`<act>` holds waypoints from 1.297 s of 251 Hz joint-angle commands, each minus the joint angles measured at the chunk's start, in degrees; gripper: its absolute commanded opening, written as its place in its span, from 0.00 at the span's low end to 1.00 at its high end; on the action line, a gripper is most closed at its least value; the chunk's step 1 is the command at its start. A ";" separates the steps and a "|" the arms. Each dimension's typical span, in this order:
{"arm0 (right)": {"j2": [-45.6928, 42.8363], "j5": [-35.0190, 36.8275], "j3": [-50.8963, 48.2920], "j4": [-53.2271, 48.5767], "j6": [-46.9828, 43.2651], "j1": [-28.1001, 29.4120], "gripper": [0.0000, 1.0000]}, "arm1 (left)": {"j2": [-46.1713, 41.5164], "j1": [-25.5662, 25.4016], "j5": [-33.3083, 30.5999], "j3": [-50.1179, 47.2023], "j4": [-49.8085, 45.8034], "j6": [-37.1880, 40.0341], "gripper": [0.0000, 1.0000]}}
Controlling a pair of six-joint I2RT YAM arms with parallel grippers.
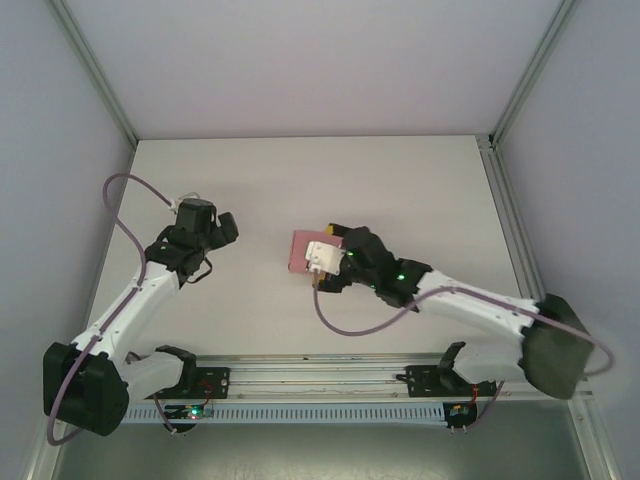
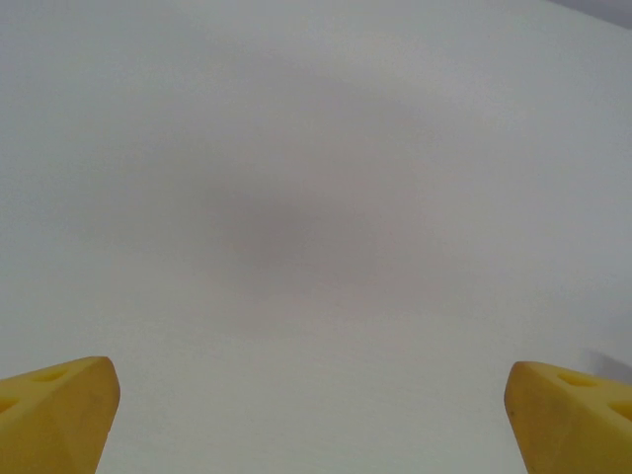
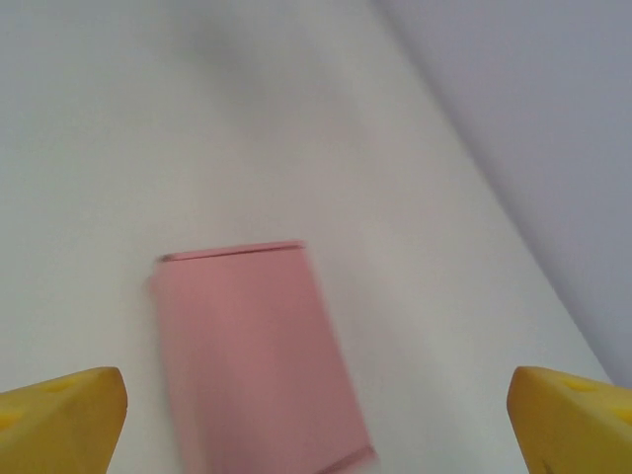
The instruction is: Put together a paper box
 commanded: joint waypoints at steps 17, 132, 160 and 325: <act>-7.48 11.96 -7.58 7.97 25.73 -16.52 0.98 | -0.96 2.09 -2.41 -8.27 19.58 12.85 1.00; -0.20 7.78 -29.07 44.61 29.80 -41.41 0.98 | 16.03 7.48 4.68 -19.23 53.57 25.76 1.00; 12.05 6.42 -29.14 61.02 30.15 -43.22 0.98 | 20.16 9.80 11.03 -17.78 57.18 28.35 1.00; 21.77 1.38 -21.13 54.66 29.48 -44.15 0.98 | 26.68 13.15 12.15 -21.20 69.10 24.71 1.00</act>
